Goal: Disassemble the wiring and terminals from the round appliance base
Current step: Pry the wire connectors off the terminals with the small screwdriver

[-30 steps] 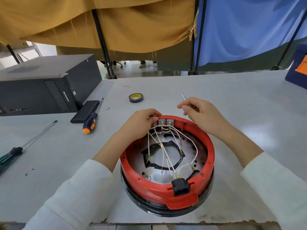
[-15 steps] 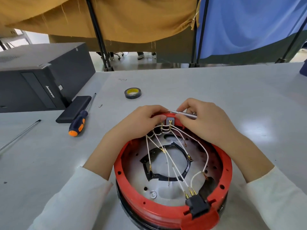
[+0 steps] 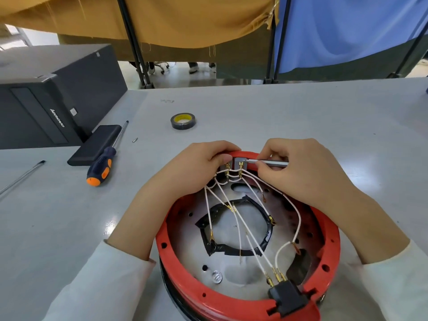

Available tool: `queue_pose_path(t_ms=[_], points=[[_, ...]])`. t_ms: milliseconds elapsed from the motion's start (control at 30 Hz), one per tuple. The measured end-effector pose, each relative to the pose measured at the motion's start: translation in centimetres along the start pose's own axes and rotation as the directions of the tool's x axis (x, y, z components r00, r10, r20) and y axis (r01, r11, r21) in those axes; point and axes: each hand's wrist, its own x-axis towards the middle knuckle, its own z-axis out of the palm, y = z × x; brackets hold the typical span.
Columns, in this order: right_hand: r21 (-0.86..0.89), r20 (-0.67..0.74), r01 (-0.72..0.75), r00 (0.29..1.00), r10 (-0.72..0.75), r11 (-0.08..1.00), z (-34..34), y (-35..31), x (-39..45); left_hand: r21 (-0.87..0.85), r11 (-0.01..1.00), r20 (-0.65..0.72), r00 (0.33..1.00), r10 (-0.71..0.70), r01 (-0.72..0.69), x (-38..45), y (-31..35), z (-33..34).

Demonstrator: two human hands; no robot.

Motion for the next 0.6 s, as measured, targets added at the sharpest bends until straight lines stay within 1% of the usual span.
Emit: queue_pose_path(t_ms=[600], points=[[0.024, 0.030, -0.023, 0.999, 0.022, 0.999, -0.05, -0.12, -0.03, 0.001, 1.000, 0.000, 1.000, -0.003, 0.003, 0.04, -0.32, 0.17]])
